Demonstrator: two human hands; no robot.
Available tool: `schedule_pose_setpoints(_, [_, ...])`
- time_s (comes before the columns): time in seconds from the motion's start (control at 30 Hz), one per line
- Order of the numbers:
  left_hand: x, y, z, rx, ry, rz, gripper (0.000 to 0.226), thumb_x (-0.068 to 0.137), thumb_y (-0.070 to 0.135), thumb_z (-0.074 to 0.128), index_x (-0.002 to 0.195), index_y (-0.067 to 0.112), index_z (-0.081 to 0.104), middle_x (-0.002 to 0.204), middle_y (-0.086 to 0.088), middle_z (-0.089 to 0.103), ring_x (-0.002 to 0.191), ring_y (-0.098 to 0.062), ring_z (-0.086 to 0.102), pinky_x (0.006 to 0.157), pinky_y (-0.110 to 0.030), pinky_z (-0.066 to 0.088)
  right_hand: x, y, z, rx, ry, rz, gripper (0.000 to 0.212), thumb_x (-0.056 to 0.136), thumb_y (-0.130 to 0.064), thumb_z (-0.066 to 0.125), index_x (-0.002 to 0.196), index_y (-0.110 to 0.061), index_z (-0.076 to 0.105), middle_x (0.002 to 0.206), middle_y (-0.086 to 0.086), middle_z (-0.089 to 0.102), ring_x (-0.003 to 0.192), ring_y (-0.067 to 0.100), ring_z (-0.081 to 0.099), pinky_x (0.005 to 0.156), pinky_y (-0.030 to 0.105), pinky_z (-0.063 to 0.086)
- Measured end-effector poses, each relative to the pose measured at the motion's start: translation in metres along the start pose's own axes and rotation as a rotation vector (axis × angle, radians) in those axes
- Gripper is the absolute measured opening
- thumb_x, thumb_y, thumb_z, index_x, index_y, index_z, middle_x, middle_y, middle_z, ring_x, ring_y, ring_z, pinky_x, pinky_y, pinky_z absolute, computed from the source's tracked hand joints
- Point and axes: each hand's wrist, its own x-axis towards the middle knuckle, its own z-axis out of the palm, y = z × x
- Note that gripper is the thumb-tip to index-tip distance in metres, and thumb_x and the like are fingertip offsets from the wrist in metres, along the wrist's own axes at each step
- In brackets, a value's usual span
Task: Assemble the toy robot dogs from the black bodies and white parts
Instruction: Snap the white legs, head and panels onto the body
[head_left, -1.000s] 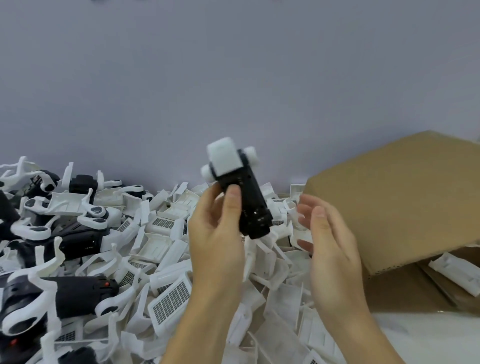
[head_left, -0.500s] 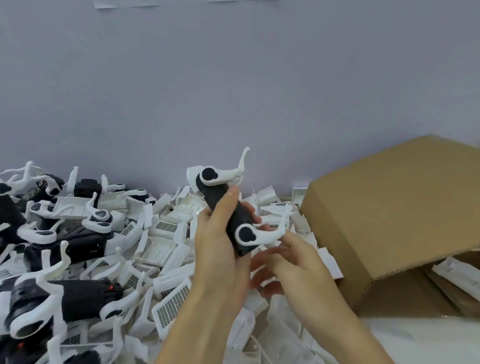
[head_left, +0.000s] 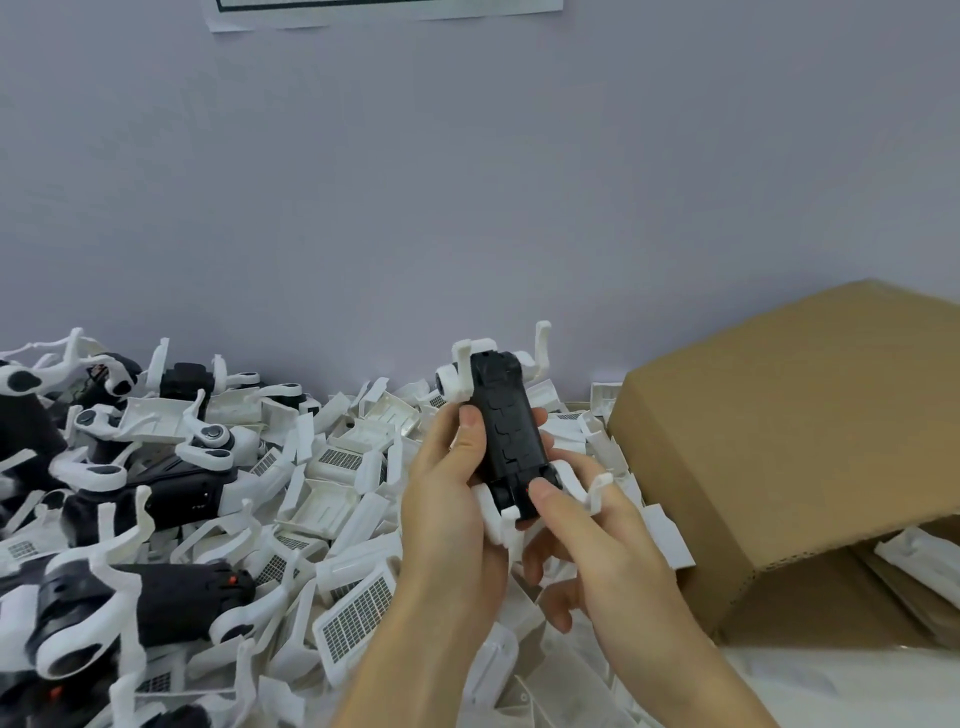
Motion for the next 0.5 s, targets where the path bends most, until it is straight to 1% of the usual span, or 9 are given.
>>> schedule_pose_setpoints(0.07, [-0.0011, -0.0002, 0.0006, 0.032, -0.019, 0.009, 0.037, 0.095, 0.034, 0.051, 0.118, 0.011, 0.068, 0.108, -0.014, 0.076, 0.076, -0.025, 0.069, 0.051, -0.032, 0.055, 0.0011, 0.0019, 0.0002, -0.017, 0.013, 0.014, 0.023, 0.097, -0.033, 0.060, 0.104, -0.055, 0.060, 0.072, 0.006, 0.064, 0.062, 0.018, 0.058, 0.042, 0.025, 0.039])
schedule_pose_setpoints(0.13, [-0.0014, -0.0009, 0.0010, 0.065, -0.036, 0.031, 0.044, 0.086, 0.039, 0.054, 0.117, 0.010, 0.067, 0.108, -0.014, 0.076, 0.073, -0.027, 0.067, 0.048, -0.031, 0.053, 0.0018, 0.0037, -0.0005, -0.028, 0.013, 0.014, 0.030, 0.099, -0.028, 0.057, 0.101, -0.058, 0.058, 0.067, 0.006, 0.063, 0.060, 0.017, 0.057, 0.042, 0.025, 0.039])
schedule_pose_setpoints(0.2, [-0.0010, -0.0022, 0.0016, 0.077, -0.049, 0.040, 0.047, 0.082, 0.040, 0.055, 0.116, 0.009, 0.066, 0.108, -0.014, 0.076, 0.073, -0.028, 0.066, 0.045, -0.031, 0.050, 0.0025, 0.0047, -0.0006, -0.011, 0.014, 0.003, 0.031, 0.099, -0.026, 0.059, 0.099, -0.057, 0.059, 0.066, 0.004, 0.061, 0.060, 0.018, 0.056, 0.042, 0.026, 0.040])
schedule_pose_setpoints(0.23, [-0.0006, -0.0032, 0.0016, 0.071, -0.053, 0.041, 0.048, 0.081, 0.040, 0.055, 0.117, 0.009, 0.065, 0.108, -0.015, 0.076, 0.074, -0.028, 0.067, 0.049, -0.033, 0.052, 0.0030, 0.0053, -0.0002, -0.007, 0.018, -0.003, 0.028, 0.094, -0.029, 0.061, 0.099, -0.057, 0.060, 0.065, 0.003, 0.060, 0.060, 0.019, 0.054, 0.042, 0.027, 0.040])
schedule_pose_setpoints(0.27, [-0.0003, -0.0043, 0.0014, 0.064, -0.057, 0.042, 0.048, 0.081, 0.039, 0.056, 0.116, 0.008, 0.065, 0.108, -0.015, 0.076, 0.077, -0.028, 0.068, 0.056, -0.037, 0.055, 0.0040, 0.0060, 0.0001, -0.004, 0.025, -0.005, 0.027, 0.086, -0.033, 0.061, 0.098, -0.057, 0.059, 0.065, 0.003, 0.059, 0.060, 0.019, 0.052, 0.043, 0.028, 0.041])
schedule_pose_setpoints(0.3, [0.0001, -0.0052, 0.0013, 0.061, -0.060, 0.044, 0.047, 0.080, 0.039, 0.056, 0.115, 0.008, 0.065, 0.107, -0.015, 0.076, 0.079, -0.028, 0.069, 0.065, -0.040, 0.056, 0.0047, 0.0064, 0.0005, -0.002, 0.030, -0.004, 0.030, 0.078, -0.035, 0.059, 0.098, -0.057, 0.059, 0.065, 0.003, 0.059, 0.059, 0.019, 0.052, 0.044, 0.029, 0.041])
schedule_pose_setpoints(0.33, [0.0001, -0.0059, 0.0008, 0.063, -0.062, 0.047, 0.047, 0.080, 0.039, 0.057, 0.114, 0.008, 0.066, 0.107, -0.015, 0.076, 0.080, -0.028, 0.069, 0.070, -0.041, 0.055, 0.0051, 0.0071, 0.0008, 0.002, 0.033, -0.007, 0.032, 0.074, -0.035, 0.056, 0.098, -0.057, 0.059, 0.066, 0.004, 0.059, 0.059, 0.019, 0.051, 0.045, 0.029, 0.042])
schedule_pose_setpoints(0.4, [0.0004, -0.0062, 0.0001, 0.069, -0.058, 0.054, 0.046, 0.081, 0.039, 0.056, 0.114, 0.009, 0.067, 0.107, -0.015, 0.076, 0.080, -0.029, 0.068, 0.070, -0.041, 0.053, 0.0057, 0.0086, 0.0012, 0.005, 0.031, -0.012, 0.034, 0.073, -0.035, 0.056, 0.098, -0.057, 0.059, 0.067, 0.004, 0.059, 0.060, 0.019, 0.052, 0.045, 0.028, 0.042])
schedule_pose_setpoints(0.5, [0.0004, -0.0050, 0.0001, 0.060, -0.052, 0.055, 0.048, 0.082, 0.040, 0.055, 0.117, 0.008, 0.066, 0.107, -0.016, 0.076, 0.075, -0.028, 0.066, 0.060, -0.035, 0.051, 0.0050, 0.0106, -0.0002, 0.007, 0.009, -0.035, 0.036, 0.073, -0.033, 0.055, 0.100, -0.056, 0.060, 0.067, 0.000, 0.060, 0.061, 0.017, 0.054, 0.045, 0.028, 0.042])
